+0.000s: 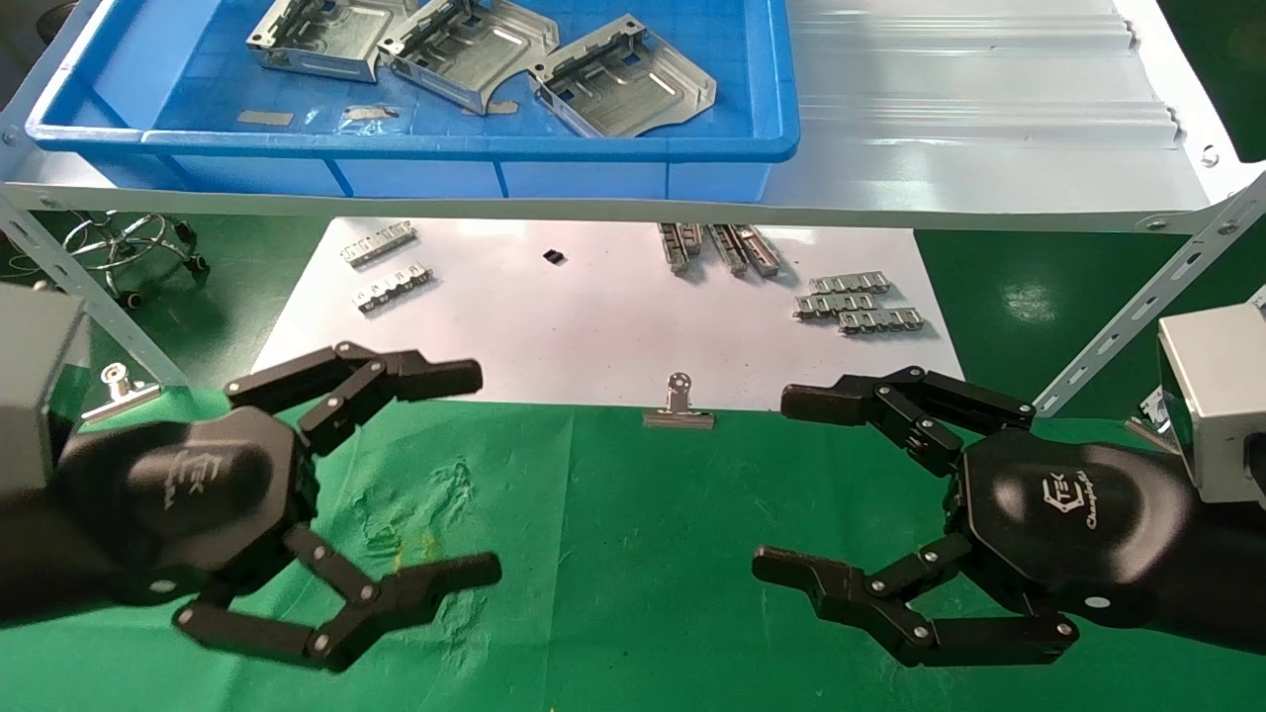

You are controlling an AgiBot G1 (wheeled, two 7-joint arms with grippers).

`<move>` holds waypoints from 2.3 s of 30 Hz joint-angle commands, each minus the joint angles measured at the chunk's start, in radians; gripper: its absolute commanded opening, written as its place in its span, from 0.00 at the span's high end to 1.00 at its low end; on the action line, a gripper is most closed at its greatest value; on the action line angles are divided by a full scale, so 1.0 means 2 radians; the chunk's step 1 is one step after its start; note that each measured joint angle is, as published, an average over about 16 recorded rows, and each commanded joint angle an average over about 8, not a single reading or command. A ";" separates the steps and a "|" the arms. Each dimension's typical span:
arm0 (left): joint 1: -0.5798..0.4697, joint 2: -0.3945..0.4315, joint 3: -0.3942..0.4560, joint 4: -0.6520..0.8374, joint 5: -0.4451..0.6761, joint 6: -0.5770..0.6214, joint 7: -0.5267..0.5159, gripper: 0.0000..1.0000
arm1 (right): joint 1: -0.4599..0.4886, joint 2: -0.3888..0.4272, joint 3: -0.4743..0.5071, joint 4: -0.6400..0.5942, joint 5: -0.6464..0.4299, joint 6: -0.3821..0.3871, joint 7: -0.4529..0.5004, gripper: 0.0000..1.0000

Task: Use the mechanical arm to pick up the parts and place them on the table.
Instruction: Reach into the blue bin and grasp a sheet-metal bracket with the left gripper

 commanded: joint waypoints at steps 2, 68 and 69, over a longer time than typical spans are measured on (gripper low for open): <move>-0.015 0.017 0.003 0.012 0.010 -0.016 0.003 0.00 | 0.000 0.000 0.000 0.000 0.000 0.000 0.000 1.00; -0.399 0.336 0.165 0.532 0.231 -0.298 0.103 1.00 | 0.000 0.000 0.000 0.000 0.000 0.000 0.000 1.00; -0.399 0.336 0.167 0.532 0.230 -0.299 0.102 1.00 | 0.000 0.000 0.000 0.000 0.000 0.000 0.000 1.00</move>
